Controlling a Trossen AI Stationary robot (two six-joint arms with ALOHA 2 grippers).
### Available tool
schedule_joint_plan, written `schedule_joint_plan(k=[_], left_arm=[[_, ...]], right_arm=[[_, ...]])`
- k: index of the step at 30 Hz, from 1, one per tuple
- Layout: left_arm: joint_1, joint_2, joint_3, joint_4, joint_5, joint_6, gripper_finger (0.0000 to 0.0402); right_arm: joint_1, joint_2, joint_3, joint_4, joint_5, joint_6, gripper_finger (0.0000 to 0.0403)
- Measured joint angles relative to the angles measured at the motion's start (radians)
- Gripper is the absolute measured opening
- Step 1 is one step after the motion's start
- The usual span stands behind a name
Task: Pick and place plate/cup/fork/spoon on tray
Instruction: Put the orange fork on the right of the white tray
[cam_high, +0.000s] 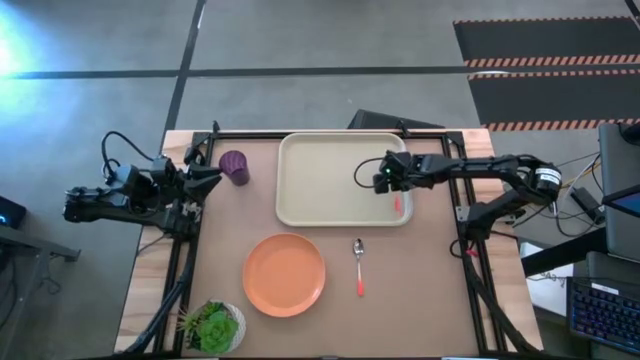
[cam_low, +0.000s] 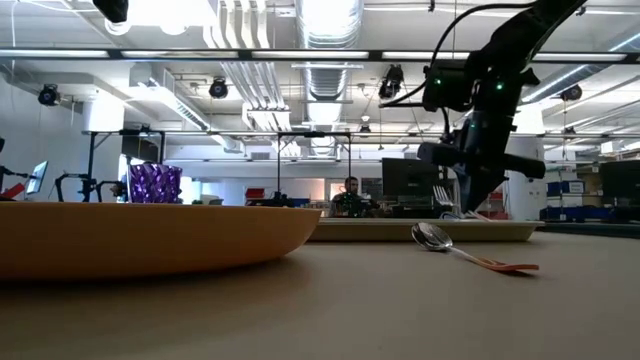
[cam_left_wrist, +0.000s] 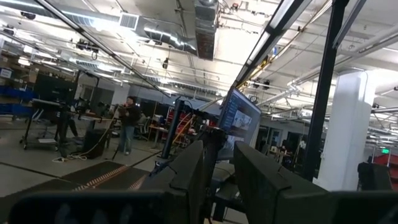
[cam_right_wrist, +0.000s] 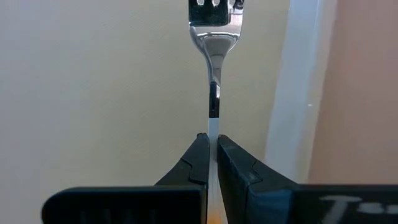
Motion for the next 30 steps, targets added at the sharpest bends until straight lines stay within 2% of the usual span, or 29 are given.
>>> schedule_joint_plan(k=[18,30], left_arm=[[0.000,0.000,0.000,0.001,0.000,0.007,0.0073],[0.000,0.000,0.000,0.003,0.000,0.008,0.0073]], right_arm=[[-0.001,0.000,-0.038,0.018,-0.030,0.038,0.0008],[0.003,0.001,-0.142,0.164,-0.058,0.072,0.0008]])
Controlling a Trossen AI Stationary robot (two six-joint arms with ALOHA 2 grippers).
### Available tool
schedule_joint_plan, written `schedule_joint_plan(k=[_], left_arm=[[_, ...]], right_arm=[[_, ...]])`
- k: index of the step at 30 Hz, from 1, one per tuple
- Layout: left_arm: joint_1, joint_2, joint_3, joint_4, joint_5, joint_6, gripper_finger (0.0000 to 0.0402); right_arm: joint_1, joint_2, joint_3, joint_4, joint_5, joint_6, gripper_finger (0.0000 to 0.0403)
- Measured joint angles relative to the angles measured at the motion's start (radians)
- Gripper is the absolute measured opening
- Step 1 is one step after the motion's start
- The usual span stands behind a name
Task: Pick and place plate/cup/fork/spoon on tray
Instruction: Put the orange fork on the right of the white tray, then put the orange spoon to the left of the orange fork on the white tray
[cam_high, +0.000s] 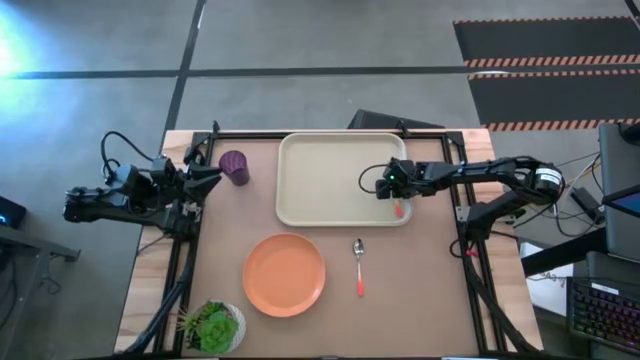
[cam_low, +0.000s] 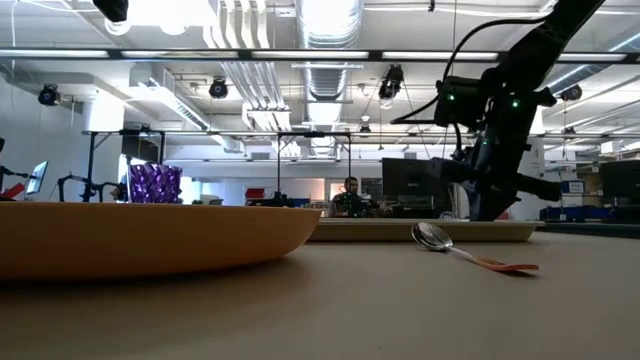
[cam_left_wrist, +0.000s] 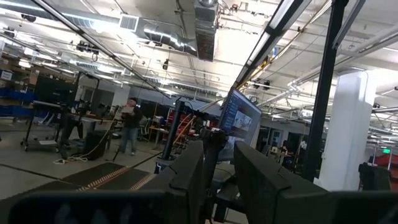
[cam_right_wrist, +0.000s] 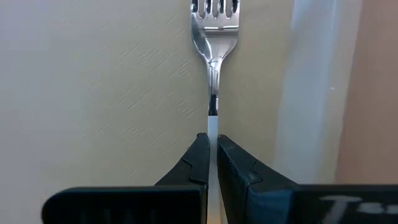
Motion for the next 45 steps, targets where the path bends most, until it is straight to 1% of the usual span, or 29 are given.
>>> schedule_joint_plan(k=[5,11,19,25,33,36,45], left_arm=[[0.000,-0.003,0.000,-0.002,0.000,0.000,0.0073],[0.000,-0.004,0.000,-0.002,0.000,0.000,0.0073],[0.000,-0.004,0.000,-0.003,0.000,0.000,0.0073],[0.000,-0.006,0.000,-0.002,0.000,0.000,0.0073],[0.000,-0.010,0.000,-0.003,0.000,0.000,0.0073],[0.000,-0.010,0.000,-0.003,0.000,0.000,0.0073],[0.000,-0.011,0.000,-0.004,0.000,0.000,0.0073]], right_arm=[[0.000,0.000,0.000,0.001,0.013,-0.002,0.0008],[-0.003,0.000,0.000,-0.001,0.056,0.022,0.0008],[-0.003,0.000,0.000,0.001,0.056,0.027,0.0010],[-0.003,0.000,0.000,0.001,0.036,0.024,0.0034],[-0.003,-0.001,0.000,0.007,0.047,0.021,0.0063],[-0.003,-0.013,0.000,0.034,0.047,0.010,0.0071],[-0.003,-0.036,0.110,0.034,0.066,-0.084,0.0072]])
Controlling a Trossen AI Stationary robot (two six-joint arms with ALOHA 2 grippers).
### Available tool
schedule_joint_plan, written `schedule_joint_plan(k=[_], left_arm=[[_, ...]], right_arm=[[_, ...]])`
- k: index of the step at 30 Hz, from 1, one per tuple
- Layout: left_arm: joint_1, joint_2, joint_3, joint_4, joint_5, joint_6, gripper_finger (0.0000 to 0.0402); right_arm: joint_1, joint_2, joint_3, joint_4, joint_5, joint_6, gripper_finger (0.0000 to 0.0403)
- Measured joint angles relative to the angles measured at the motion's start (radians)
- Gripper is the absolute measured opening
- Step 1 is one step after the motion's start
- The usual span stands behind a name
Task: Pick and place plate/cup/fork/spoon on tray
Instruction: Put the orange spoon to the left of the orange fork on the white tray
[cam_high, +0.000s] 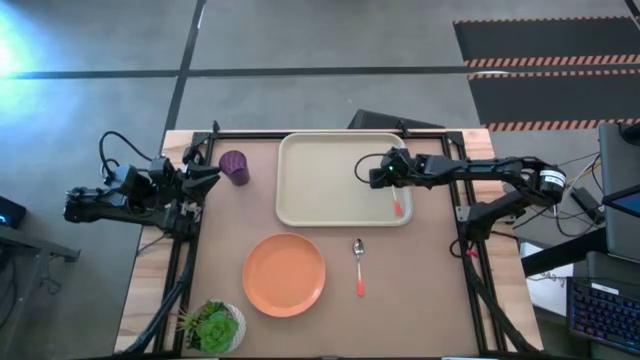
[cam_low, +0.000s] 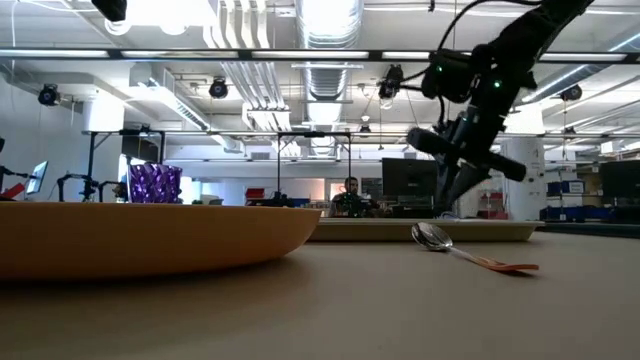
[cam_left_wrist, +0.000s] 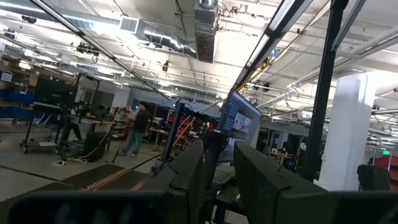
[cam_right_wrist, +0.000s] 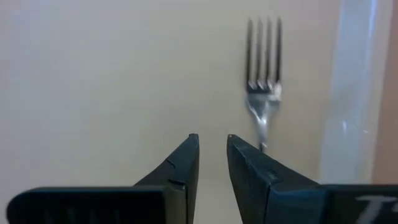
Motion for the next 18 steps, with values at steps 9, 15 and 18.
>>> schedule_joint_plan(k=[9,15,18], left_arm=[[0.000,0.000,0.000,-0.007,0.000,0.000,0.0073],[0.000,-0.002,0.000,-0.007,0.000,0.000,0.0073],[0.000,-0.006,0.000,-0.008,0.000,0.000,0.0073]], right_arm=[[0.026,-0.005,0.156,-0.063,-0.164,-0.050,0.0072],[0.178,-0.004,0.234,-0.132,-0.366,-0.065,0.0070],[0.269,0.001,0.282,-0.202,-0.377,-0.030,0.0070]])
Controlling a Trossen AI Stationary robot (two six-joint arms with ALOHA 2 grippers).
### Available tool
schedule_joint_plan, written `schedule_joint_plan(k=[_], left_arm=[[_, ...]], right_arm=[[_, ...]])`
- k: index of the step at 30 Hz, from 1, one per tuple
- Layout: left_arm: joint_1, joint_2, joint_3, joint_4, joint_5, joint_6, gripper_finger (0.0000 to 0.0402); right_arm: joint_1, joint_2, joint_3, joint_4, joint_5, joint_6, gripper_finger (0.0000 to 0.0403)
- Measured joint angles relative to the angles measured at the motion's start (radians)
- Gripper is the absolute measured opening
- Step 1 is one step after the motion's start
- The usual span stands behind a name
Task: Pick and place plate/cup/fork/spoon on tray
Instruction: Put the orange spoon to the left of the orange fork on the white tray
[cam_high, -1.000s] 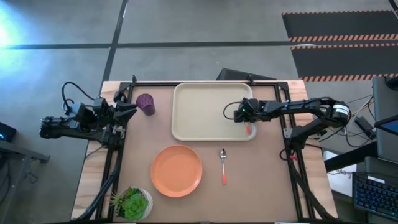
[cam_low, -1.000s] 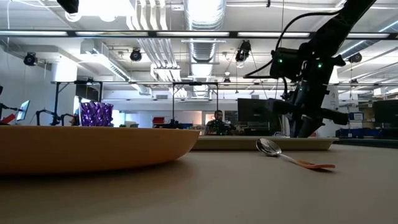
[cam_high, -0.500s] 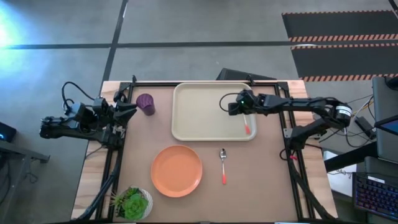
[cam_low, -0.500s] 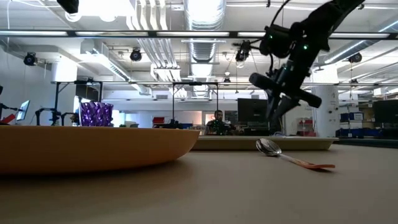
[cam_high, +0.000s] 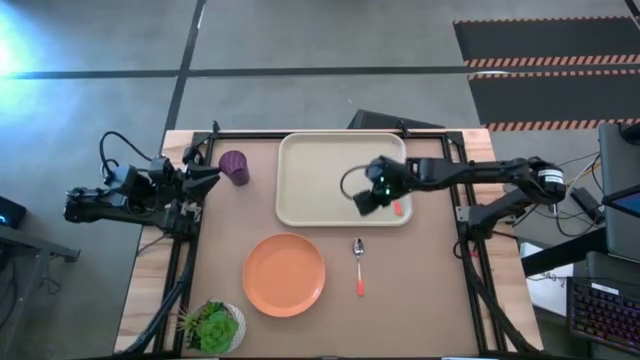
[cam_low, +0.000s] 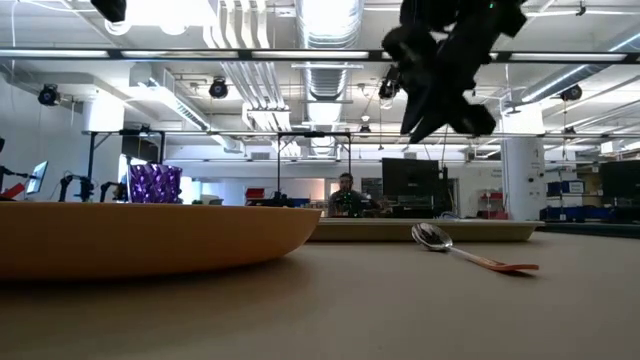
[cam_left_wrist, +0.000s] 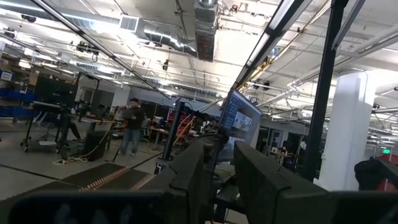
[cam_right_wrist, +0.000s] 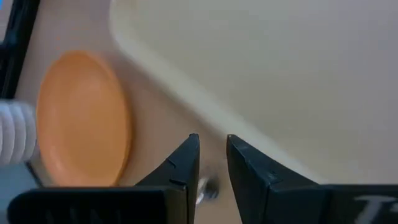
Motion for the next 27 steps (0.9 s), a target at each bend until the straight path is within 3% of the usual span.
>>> schedule_joint_plan(k=[9,14,18,27], left_arm=[[0.000,-0.001,0.003,0.001,-0.009,-0.001,0.0073],[0.000,-0.002,0.007,0.005,-0.010,0.000,0.0073],[0.000,-0.002,0.006,0.006,-0.011,0.000,0.0073],[0.000,-0.002,0.006,0.005,-0.007,-0.001,0.0073]], right_arm=[[0.238,0.013,0.161,-0.148,0.006,0.111,0.0070],[0.328,0.075,0.224,-0.328,-0.021,0.139,0.0074],[0.364,0.154,0.242,-0.397,-0.079,0.138,0.0097],[0.384,0.376,0.330,-0.377,-0.080,0.204,0.0170]])
